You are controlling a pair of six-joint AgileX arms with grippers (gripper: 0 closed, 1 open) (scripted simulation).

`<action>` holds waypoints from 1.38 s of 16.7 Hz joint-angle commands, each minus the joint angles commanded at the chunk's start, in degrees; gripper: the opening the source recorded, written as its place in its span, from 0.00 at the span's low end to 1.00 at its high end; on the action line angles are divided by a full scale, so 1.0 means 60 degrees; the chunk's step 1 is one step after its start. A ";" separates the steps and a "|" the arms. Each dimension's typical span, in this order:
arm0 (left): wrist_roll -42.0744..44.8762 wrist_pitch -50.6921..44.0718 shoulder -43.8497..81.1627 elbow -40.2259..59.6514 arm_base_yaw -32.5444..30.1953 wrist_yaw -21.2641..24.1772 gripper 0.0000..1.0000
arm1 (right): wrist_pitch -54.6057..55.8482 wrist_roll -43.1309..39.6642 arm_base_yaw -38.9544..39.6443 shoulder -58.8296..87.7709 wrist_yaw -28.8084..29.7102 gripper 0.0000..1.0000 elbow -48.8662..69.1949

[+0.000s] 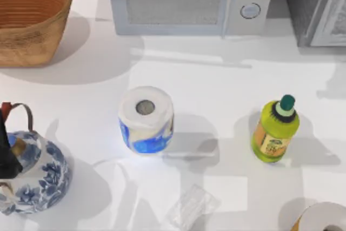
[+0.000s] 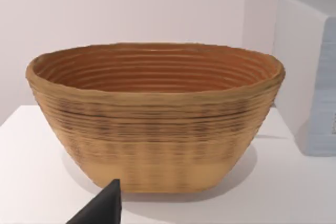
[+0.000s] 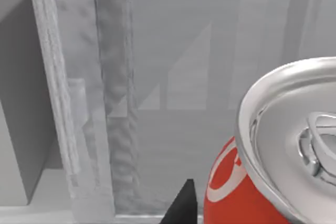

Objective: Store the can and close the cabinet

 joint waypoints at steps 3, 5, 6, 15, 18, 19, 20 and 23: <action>0.0000 0.0000 0.0000 0.0000 0.0000 0.0000 1.00 | -0.0938 0.0024 0.0236 -0.1984 0.0205 0.00 -0.0748; 0.0000 0.0000 0.0000 0.0000 0.0000 0.0000 1.00 | -0.1656 0.0043 0.0417 -0.3484 0.0362 0.00 -0.1322; 0.0000 0.0000 0.0000 0.0000 0.0000 0.0000 1.00 | -0.2032 0.0052 0.0512 -0.4264 0.0443 0.00 -0.1622; 0.0000 0.0000 0.0000 0.0000 0.0000 0.0000 1.00 | -0.5148 0.0134 0.1302 -1.0625 0.1117 0.00 -0.4106; 0.0000 0.0000 0.0000 0.0000 0.0000 0.0000 1.00 | -0.5705 0.0149 0.1445 -1.1723 0.1237 0.00 -0.4552; 0.0000 0.0000 0.0000 0.0000 0.0000 0.0000 1.00 | -0.5795 0.0151 0.1468 -1.1892 0.1256 0.00 -0.4624; 0.0000 0.0000 0.0000 0.0000 0.0000 0.0000 1.00 | -0.5831 0.0152 0.1477 -1.1961 0.1264 0.00 -0.4653; 0.0000 0.0000 0.0000 0.0000 0.0000 0.0000 1.00 | -0.5831 0.0152 0.1477 -1.1961 0.1264 0.00 -0.4653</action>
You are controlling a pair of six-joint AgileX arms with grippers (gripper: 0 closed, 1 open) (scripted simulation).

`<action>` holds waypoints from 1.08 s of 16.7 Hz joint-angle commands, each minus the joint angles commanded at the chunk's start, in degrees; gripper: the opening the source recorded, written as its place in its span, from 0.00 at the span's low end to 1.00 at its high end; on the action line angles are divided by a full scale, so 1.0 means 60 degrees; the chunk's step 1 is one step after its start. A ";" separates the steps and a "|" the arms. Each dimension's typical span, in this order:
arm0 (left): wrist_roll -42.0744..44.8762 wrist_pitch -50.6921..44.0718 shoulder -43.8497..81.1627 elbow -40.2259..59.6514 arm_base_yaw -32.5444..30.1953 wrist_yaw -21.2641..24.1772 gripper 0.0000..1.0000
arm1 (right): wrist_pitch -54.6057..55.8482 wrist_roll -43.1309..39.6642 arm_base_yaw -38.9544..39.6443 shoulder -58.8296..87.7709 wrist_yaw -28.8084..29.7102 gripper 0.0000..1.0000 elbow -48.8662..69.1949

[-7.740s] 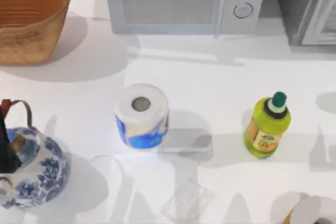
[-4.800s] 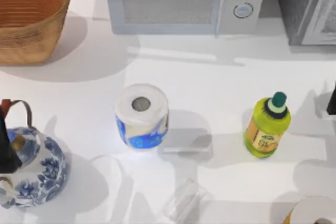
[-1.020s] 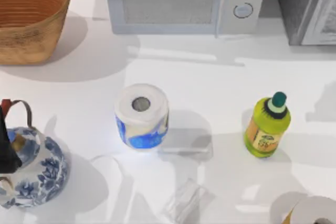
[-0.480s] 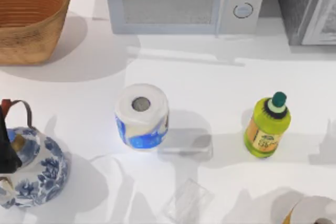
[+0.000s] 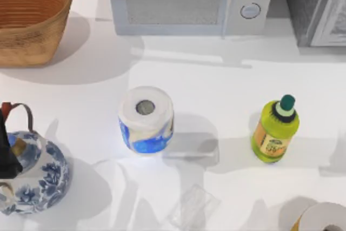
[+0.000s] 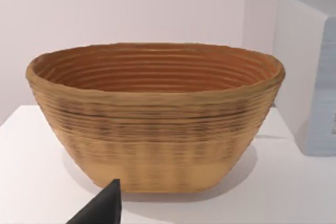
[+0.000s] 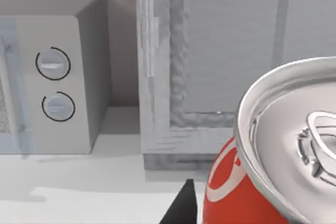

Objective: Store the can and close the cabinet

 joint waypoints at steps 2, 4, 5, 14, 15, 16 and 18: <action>0.0000 0.0000 0.0000 0.0000 0.0000 0.0000 1.00 | 0.0014 0.0016 -0.0029 0.0040 -0.0012 0.00 0.0025; 0.0000 0.0000 0.0000 0.0000 0.0000 0.0000 1.00 | -0.0082 0.0018 0.0011 0.0317 0.0035 0.00 0.0323; 0.0000 0.0000 0.0000 0.0000 0.0000 0.0000 1.00 | -0.0176 0.0021 0.0049 0.0593 0.0082 0.00 0.0626; 0.0000 0.0000 0.0000 0.0000 0.0000 0.0000 1.00 | -0.1761 0.0075 0.0731 0.5467 0.0844 0.00 0.6993; 0.0000 0.0000 0.0000 0.0000 0.0000 0.0000 1.00 | -0.1965 0.0083 0.0822 0.6124 0.0940 0.00 0.7910; 0.0000 0.0000 0.0000 0.0000 0.0000 0.0000 1.00 | -0.2168 0.0091 0.0913 0.6784 0.1034 0.00 0.8831; 0.0000 0.0000 0.0000 0.0000 0.0000 0.0000 1.00 | -0.2561 0.0108 0.1090 0.8088 0.1216 0.00 1.0653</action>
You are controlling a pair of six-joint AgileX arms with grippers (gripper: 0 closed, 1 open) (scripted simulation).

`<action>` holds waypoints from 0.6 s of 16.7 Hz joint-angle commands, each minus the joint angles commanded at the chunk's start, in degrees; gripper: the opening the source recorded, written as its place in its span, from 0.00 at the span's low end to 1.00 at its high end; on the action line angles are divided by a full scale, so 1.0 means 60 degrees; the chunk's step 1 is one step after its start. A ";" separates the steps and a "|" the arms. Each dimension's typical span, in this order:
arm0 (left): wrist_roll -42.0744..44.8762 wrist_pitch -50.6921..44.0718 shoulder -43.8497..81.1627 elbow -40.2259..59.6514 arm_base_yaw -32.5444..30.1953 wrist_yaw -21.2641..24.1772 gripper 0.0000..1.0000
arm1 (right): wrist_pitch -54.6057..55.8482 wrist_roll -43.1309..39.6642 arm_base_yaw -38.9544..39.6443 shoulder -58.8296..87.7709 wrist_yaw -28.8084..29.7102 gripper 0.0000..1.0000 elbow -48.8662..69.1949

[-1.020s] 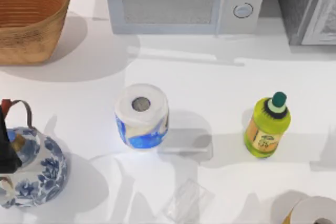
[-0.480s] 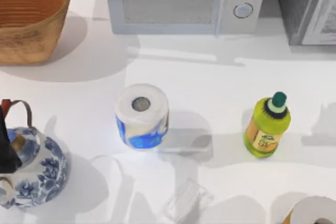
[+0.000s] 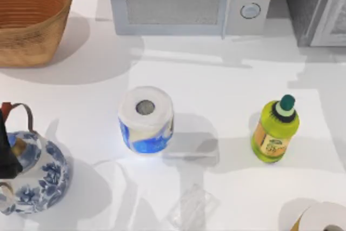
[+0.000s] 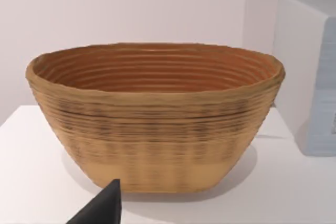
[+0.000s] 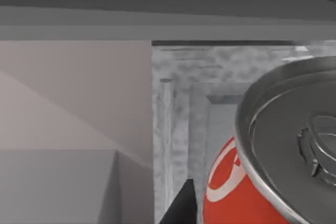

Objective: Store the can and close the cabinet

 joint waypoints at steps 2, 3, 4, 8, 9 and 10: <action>0.0000 0.0000 0.0000 0.0000 0.0000 0.0000 1.00 | -0.0372 0.0015 0.0169 0.1243 0.0172 0.00 0.1718; 0.0000 0.0000 0.0000 0.0000 0.0000 0.0000 1.00 | -0.0549 0.0022 0.0248 0.1826 0.0254 0.00 0.2506; 0.0000 0.0000 0.0000 0.0000 0.0000 0.0000 1.00 | -0.0716 0.0028 0.0324 0.2373 0.0331 0.00 0.3232; 0.0000 0.0000 0.0000 0.0000 0.0000 0.0000 1.00 | -0.1249 0.0049 0.0568 0.4058 0.0575 0.00 0.5353; 0.0000 0.0000 0.0000 0.0000 0.0000 0.0000 1.00 | -0.1337 0.0053 0.0610 0.4310 0.0615 0.00 0.5661; 0.0000 0.0000 0.0000 0.0000 0.0000 0.0000 1.00 | -0.1402 0.0056 0.0640 0.4484 0.0645 0.00 0.5875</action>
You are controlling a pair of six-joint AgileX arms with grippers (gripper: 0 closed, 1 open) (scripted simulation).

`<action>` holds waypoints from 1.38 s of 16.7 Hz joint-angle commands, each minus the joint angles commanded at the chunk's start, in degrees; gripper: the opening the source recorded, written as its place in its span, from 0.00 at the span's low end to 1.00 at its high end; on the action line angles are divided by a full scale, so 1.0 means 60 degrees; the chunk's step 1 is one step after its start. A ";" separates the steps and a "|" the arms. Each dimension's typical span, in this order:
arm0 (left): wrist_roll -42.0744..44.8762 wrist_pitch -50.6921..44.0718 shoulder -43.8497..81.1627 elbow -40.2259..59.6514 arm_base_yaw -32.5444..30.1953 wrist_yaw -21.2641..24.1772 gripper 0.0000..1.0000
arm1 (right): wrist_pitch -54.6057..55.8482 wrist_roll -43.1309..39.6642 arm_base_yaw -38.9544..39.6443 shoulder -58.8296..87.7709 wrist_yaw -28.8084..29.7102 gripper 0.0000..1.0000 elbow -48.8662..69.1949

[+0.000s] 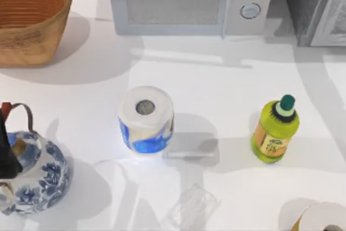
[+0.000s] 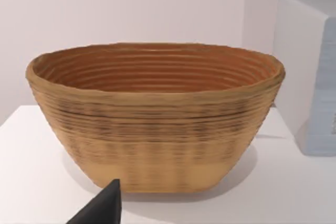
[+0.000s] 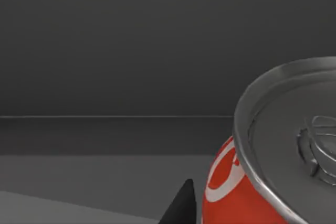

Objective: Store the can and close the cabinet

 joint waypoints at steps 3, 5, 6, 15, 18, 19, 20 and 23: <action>0.0000 0.0000 0.0000 0.0000 0.0000 0.0000 1.00 | -0.0049 0.0002 0.0022 0.0120 0.0023 0.00 0.0149; 0.0000 0.0000 0.0000 0.0000 0.0000 0.0000 1.00 | -0.0049 0.0002 0.0022 0.0120 0.0023 0.00 0.0149; 0.0000 0.0000 0.0000 0.0000 0.0000 0.0000 1.00 | -0.0034 0.0020 -0.0016 0.0094 0.0014 0.00 0.0104; 0.0000 0.0000 0.0000 0.0000 0.0000 0.0000 1.00 | -0.0955 -0.0025 -0.0174 0.2747 -0.0306 0.00 0.3512; 0.0000 0.0000 0.0000 0.0000 0.0000 0.0000 1.00 | -0.1450 -0.0018 -0.0314 0.4256 -0.0473 0.00 0.5633; 0.0000 0.0000 0.0000 0.0000 0.0000 0.0000 1.00 | -0.1613 -0.0016 -0.0367 0.4744 -0.0525 0.00 0.6339; 0.0000 0.0000 0.0000 0.0000 0.0000 0.0000 1.00 | -0.1771 -0.0014 -0.0423 0.5217 -0.0572 0.00 0.7022; 0.0000 0.0000 0.0000 0.0000 0.0000 0.0000 1.00 | -0.2195 -0.0009 -0.0612 0.6457 -0.0658 0.00 0.8754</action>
